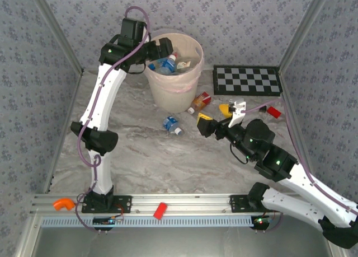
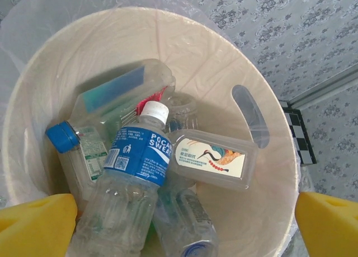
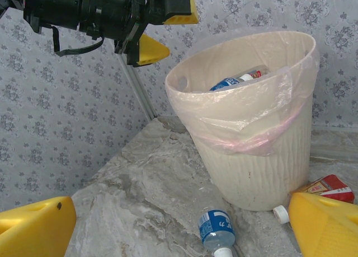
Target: Put the plastic bottles in the bin
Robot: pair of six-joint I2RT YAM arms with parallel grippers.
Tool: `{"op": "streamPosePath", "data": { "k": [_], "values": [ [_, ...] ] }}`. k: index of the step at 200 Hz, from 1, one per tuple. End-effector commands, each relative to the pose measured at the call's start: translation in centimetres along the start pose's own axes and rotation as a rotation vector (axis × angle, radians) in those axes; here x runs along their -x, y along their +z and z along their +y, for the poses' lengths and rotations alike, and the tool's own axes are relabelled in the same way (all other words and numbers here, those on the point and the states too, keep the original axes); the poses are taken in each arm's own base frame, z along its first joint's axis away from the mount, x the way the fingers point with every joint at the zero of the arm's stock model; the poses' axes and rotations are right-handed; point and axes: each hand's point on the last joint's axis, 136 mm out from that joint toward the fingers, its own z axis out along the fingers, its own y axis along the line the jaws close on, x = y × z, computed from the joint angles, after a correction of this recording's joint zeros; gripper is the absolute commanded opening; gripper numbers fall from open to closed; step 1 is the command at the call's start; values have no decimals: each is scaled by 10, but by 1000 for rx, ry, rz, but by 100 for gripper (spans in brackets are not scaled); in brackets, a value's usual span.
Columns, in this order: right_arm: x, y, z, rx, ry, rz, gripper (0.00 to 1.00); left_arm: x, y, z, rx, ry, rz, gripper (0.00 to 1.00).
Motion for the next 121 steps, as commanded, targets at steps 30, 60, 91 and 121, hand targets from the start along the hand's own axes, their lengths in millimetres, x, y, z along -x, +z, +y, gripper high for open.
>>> {"op": "streamPosePath", "data": {
  "k": [30, 60, 91, 121],
  "values": [
    [4, -1, 1, -1, -3, -15, 99, 12, -20, -7, -19, 6, -44, 100],
    [0, 0, 0, -8, -5, -4, 99, 11, -30, -11, -35, 5, -42, 100],
    [-10, 6, -2, -19, -20, 34, 99, 8, -45, -15, -48, 14, -49, 99],
    [-24, 18, -1, -27, -35, 98, 99, -2, -59, -10, -54, 19, -64, 100]
  ]
}}
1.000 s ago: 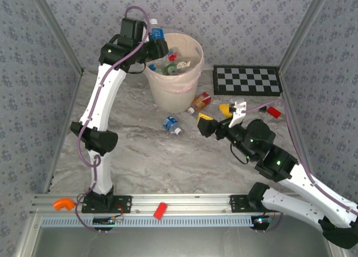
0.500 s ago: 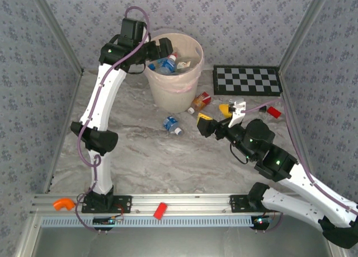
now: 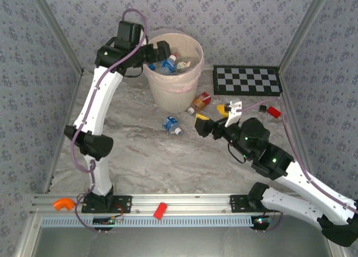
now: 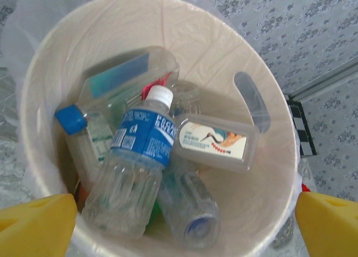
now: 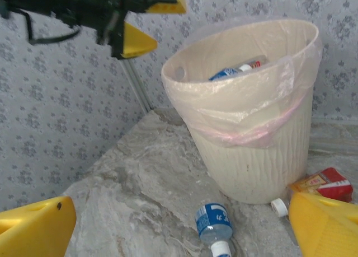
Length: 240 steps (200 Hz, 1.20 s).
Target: Put the plastic bottles in the bin
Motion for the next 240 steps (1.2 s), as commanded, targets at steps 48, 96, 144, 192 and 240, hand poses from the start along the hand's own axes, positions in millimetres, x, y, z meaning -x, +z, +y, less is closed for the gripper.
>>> {"op": "streamPosePath", "data": {
  "k": [48, 96, 144, 192, 240],
  "values": [
    [-41, 36, -2, -42, -75, 146, 99, -21, -67, 15, -13, 28, -114, 100],
    [-88, 76, -12, -100, -153, 258, 99, -66, -101, 59, 64, 19, -155, 100],
    [-141, 117, -7, -72, -217, 405, 100, -119, -124, 101, 140, 3, -149, 100],
    [-193, 156, -16, -107, -279, 554, 96, -155, -136, 121, 137, -44, -161, 100],
    [-231, 187, -24, -131, -318, 617, 93, -174, -153, 138, 175, -39, -165, 100]
  ]
}}
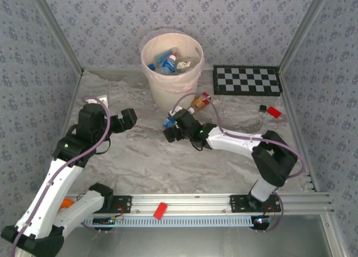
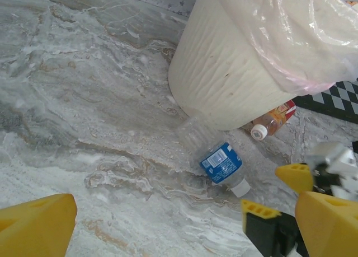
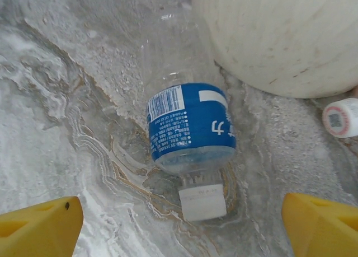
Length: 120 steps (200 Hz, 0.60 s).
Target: Put the plastic bottles in the bin
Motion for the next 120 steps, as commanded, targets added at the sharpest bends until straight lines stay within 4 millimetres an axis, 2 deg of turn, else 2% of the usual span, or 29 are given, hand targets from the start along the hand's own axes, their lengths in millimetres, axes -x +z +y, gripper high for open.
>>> {"op": "streamPosePath", "data": {
  "k": [1, 41, 43, 49, 120],
  "values": [
    [10, 17, 4, -7, -29, -8, 93, 3, -10, 9, 27, -7, -35, 100],
    [-6, 49, 3, -43, -51, 62, 96, 7, -21, 13, 43, 9, -58, 100],
    [5, 48, 5, -41, -46, 42, 96, 8, -22, 13, 42, 9, -61, 100],
    [9, 50, 4, -49, -42, 37, 96, 8, -23, 14, 44, 8, -63, 100],
    [4, 75, -13, -111, -44, 56, 97, 17, -30, 8, 30, 22, -83, 100]
  ]
}}
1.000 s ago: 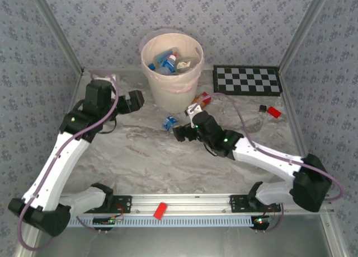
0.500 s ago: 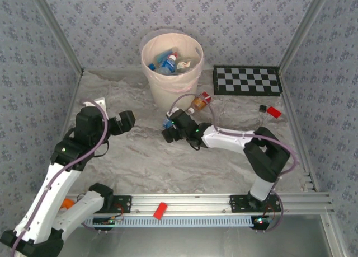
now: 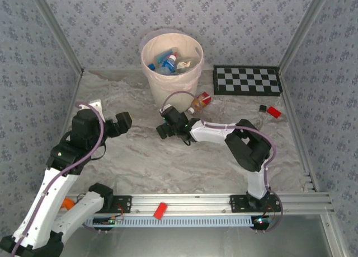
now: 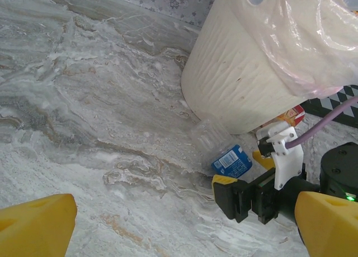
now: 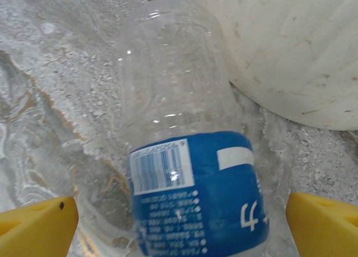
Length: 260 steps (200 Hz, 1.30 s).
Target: Put the plastic bottles in the bin
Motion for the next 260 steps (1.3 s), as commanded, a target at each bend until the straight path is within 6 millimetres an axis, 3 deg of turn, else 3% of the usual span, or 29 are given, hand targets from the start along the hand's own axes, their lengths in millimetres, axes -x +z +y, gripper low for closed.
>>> {"op": "streamPosePath", "data": {
  "k": [1, 54, 109, 151, 212, 260],
  "values": [
    [0, 11, -10, -39, -9, 7, 97, 15, -12, -2, -2, 15, -46, 100],
    [-5, 28, -9, -11, -13, 21, 92, 20, -15, -5, -8, 9, -52, 100],
    [-3, 30, -4, 9, -29, 9, 78, 21, -19, -4, -6, 7, -55, 100],
    [4, 16, 7, 14, -72, -21, 69, 19, -19, -2, 2, 11, -48, 100],
    [16, -13, 23, 27, -94, -62, 69, 18, -21, -2, 0, 14, -48, 100],
    [33, -62, 34, 56, -104, -132, 69, 19, -26, 1, 4, 16, -63, 100]
  ]
}}
